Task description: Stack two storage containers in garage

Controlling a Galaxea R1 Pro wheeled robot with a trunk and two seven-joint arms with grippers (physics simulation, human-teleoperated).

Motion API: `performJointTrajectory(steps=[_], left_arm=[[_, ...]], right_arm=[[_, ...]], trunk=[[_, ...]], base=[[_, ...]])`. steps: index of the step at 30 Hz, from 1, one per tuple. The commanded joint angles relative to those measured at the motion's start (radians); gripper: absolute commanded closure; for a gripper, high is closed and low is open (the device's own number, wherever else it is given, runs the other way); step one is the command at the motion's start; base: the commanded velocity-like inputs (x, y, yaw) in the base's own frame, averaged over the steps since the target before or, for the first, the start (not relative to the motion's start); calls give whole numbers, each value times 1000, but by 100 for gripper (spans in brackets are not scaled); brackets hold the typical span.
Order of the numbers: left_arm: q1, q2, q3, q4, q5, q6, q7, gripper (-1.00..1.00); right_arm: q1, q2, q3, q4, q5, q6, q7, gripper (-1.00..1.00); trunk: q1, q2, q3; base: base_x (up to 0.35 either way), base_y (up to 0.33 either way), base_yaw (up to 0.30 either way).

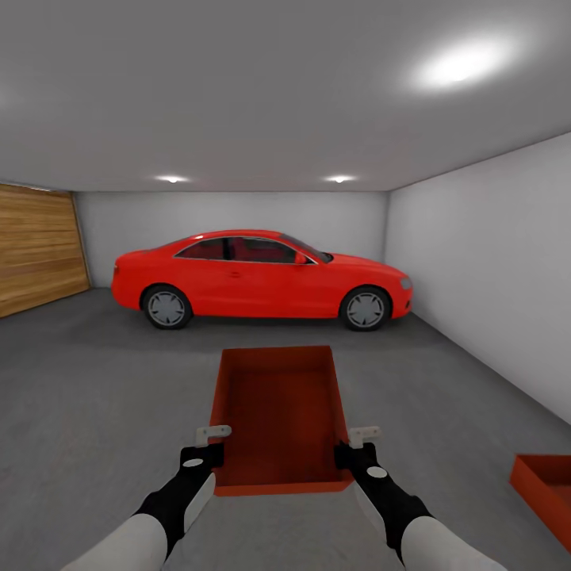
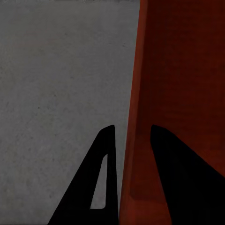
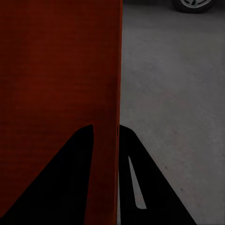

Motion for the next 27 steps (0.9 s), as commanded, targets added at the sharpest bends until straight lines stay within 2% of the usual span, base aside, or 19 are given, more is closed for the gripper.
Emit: performJointTrajectory(steps=[1, 27], left_arm=[[-1, 22, 43, -7, -1, 1, 9, 100], [-1, 22, 43, -7, -1, 1, 9, 100]], right_arm=[[-1, -1, -6, 3, -54, 0, 0, 100], [-1, -1, -6, 3, -54, 0, 0, 100]], trunk=[[1, -1, 0], [1, -1, 0]], base=[[322, 0, 0], [322, 0, 0]])
